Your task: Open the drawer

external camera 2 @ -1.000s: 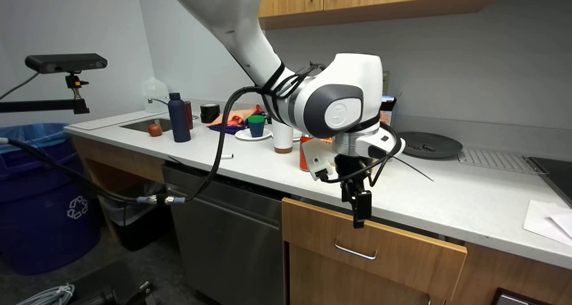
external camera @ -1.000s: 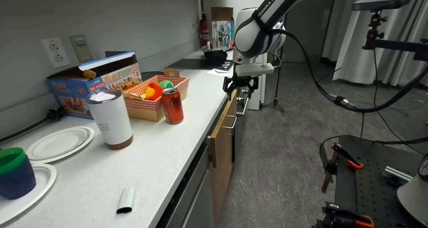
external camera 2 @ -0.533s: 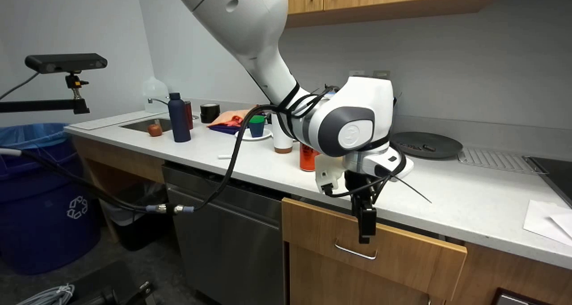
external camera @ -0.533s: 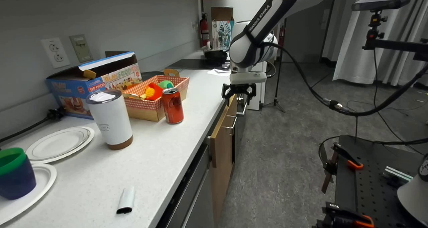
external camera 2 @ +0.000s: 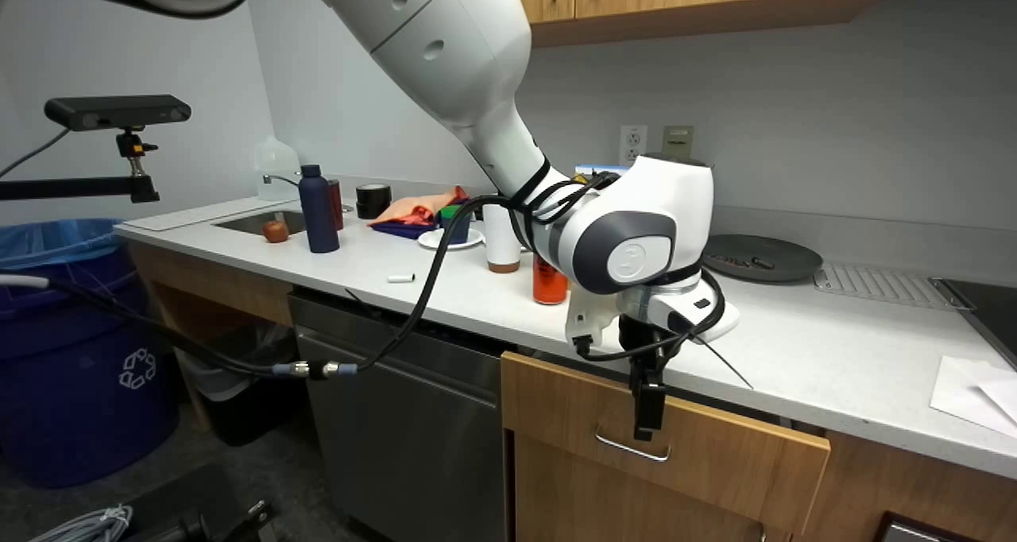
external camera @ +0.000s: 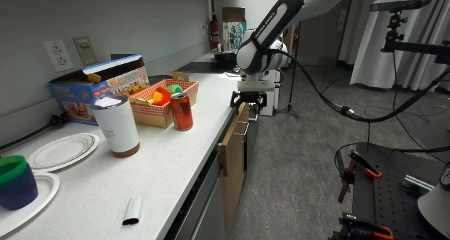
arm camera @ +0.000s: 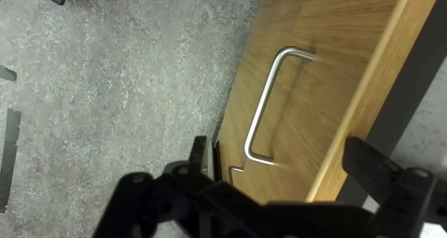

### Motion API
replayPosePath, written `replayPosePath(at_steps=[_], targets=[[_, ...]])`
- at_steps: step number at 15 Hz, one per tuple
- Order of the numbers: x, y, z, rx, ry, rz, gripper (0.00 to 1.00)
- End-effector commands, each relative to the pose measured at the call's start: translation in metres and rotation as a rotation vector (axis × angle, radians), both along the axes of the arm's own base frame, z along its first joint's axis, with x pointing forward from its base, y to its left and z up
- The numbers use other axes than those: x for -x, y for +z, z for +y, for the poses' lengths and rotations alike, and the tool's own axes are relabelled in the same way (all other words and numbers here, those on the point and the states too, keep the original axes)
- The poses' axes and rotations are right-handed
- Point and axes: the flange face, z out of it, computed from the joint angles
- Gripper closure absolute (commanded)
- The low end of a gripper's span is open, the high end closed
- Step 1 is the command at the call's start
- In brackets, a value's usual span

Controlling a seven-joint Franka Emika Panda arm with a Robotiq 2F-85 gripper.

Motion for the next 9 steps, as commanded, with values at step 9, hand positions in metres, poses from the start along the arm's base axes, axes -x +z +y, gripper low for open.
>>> replayPosePath(at_steps=[9], targets=[[-0.004,-0.022,-0.02,-0.13,-0.157,0.094,0.0]])
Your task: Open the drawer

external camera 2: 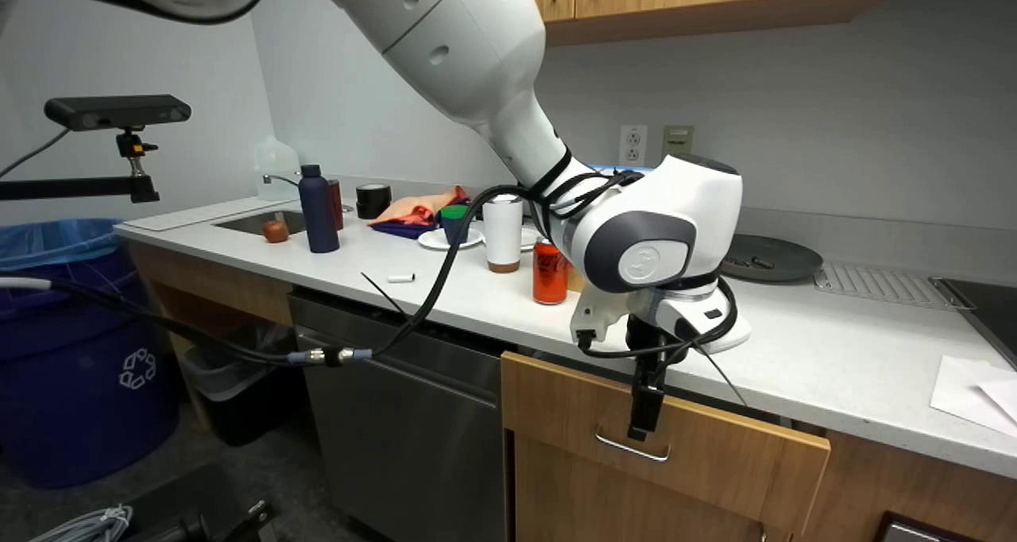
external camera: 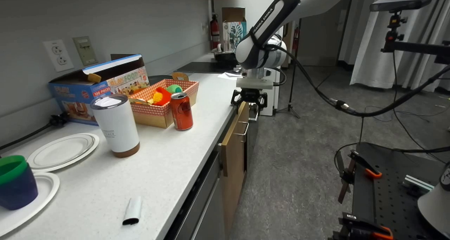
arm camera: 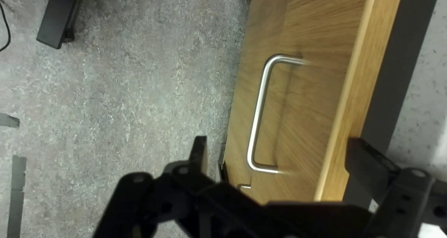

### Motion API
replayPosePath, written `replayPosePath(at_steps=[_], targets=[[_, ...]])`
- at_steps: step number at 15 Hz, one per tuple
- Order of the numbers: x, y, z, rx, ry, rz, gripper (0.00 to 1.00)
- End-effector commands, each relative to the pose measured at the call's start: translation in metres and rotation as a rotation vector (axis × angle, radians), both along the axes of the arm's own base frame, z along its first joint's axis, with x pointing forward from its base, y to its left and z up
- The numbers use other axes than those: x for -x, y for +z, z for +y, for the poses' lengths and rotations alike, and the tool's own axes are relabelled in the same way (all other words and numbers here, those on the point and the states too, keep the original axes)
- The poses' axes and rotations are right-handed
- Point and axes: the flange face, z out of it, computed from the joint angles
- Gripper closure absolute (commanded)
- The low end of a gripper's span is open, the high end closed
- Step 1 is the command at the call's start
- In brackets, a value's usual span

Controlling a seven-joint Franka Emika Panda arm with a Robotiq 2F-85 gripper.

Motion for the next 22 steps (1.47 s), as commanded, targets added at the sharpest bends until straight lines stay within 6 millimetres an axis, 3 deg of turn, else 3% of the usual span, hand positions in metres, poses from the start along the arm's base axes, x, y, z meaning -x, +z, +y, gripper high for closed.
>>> replayPosePath(at_steps=[1,5,9,11,17,22], targets=[[-0.001,-0.023,-0.008,-0.035,-0.045,0.081,0.0],[0.009,-0.031,-0.029,-0.009,-0.069,0.114,0.0],[0.029,-0.041,-0.062,0.005,-0.117,0.148,0.0],[0.035,-0.036,-0.072,-0.009,-0.134,0.135,0.0],[0.054,0.021,-0.077,-0.007,-0.117,0.114,0.0],[0.044,0.052,-0.051,-0.039,-0.063,0.038,0.0]])
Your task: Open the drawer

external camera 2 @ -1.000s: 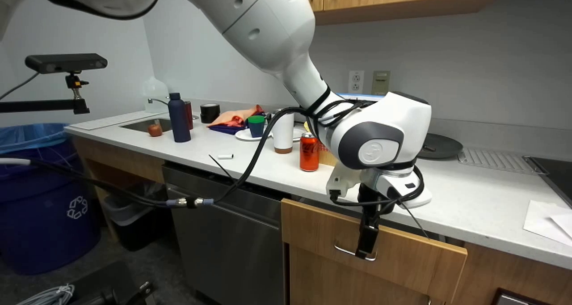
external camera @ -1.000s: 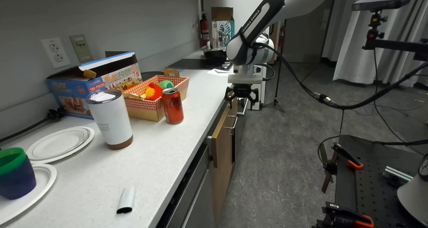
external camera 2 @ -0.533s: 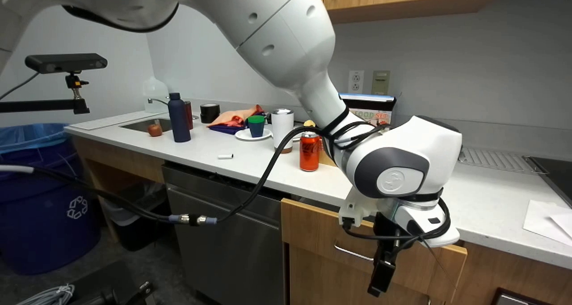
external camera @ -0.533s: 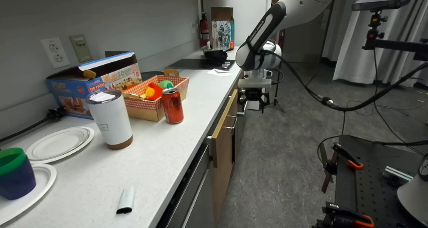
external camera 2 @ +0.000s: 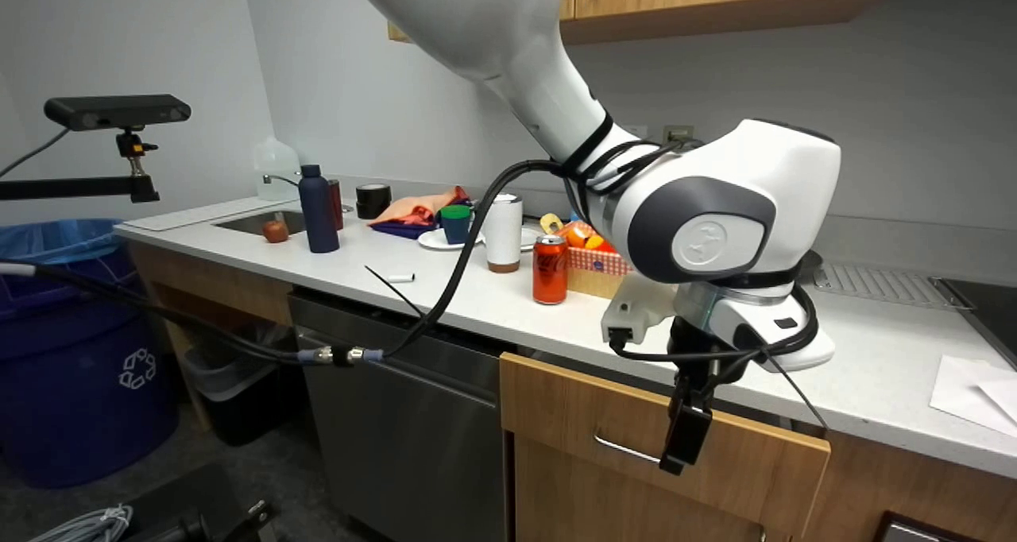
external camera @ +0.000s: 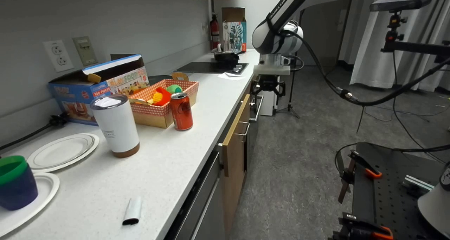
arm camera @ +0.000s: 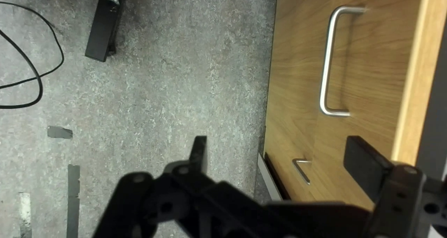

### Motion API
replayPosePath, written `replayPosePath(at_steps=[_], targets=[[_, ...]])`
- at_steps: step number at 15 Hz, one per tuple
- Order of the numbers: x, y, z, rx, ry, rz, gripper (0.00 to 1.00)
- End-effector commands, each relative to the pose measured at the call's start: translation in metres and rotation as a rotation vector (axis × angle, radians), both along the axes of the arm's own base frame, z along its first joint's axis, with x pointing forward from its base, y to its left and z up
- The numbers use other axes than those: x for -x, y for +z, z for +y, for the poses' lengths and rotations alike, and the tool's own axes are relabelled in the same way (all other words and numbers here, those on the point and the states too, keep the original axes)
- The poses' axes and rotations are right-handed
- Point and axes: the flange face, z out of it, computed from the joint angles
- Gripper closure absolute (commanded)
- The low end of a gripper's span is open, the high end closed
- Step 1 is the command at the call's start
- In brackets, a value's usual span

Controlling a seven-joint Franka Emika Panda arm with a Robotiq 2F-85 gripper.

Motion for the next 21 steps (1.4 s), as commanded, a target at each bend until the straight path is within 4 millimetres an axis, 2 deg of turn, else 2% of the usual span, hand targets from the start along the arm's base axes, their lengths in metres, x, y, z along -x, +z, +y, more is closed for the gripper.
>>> replayPosePath(at_steps=[1,6,10,17,21], targets=[[-0.004,0.018,0.029,-0.034,0.054,-0.044,0.0],[-0.027,0.012,0.076,-0.061,0.11,-0.061,0.0],[-0.038,-0.003,0.098,-0.078,0.128,-0.053,0.0],[-0.048,-0.027,0.104,-0.094,0.104,-0.107,0.0],[-0.043,-0.031,0.097,-0.139,0.063,-0.166,0.0]])
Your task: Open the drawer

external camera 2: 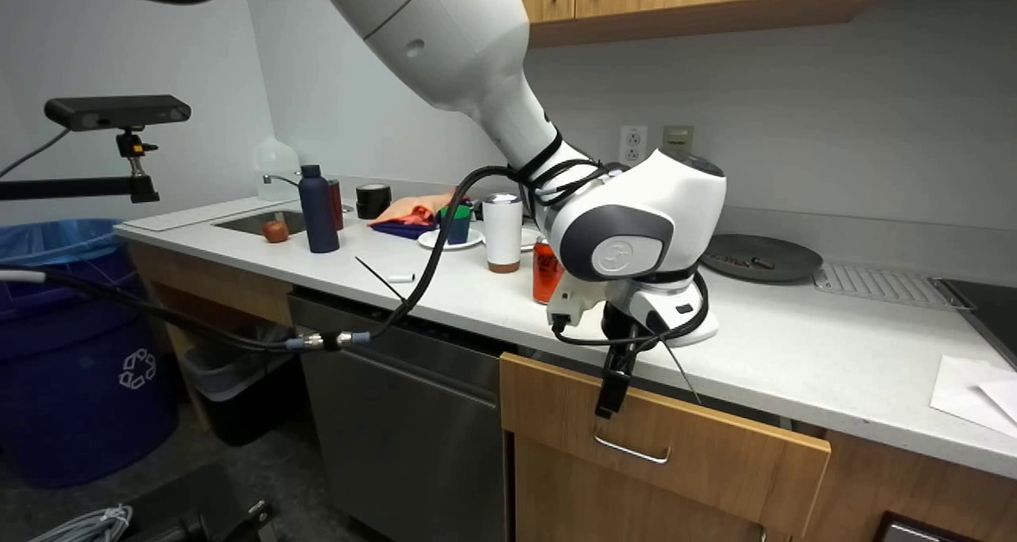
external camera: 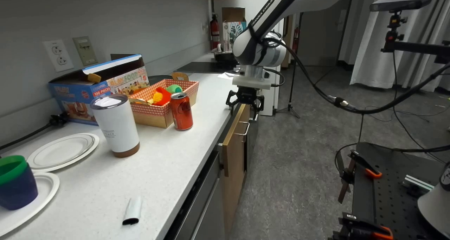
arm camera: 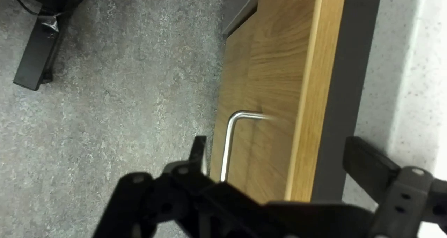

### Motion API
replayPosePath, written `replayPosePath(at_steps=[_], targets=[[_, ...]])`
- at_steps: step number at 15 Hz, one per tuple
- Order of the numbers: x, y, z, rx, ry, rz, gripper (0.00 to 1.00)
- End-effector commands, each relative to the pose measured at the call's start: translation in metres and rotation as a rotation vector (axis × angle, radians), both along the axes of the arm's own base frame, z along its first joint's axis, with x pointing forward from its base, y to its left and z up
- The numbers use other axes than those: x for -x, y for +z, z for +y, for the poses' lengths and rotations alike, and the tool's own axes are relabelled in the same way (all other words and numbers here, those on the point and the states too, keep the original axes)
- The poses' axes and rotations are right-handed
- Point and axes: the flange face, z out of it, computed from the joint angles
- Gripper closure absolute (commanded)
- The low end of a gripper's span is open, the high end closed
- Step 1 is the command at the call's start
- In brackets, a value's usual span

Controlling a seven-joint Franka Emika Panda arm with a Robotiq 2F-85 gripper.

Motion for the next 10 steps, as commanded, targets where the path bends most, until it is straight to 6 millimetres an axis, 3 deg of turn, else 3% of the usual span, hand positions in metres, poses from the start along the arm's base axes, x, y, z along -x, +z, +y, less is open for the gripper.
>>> replayPosePath(at_steps=[1,10], targets=[[0.0,-0.005,-0.007,-0.051,-0.027,-0.069,0.0],[0.017,-0.035,-0.035,-0.098,-0.075,-0.097,0.0]])
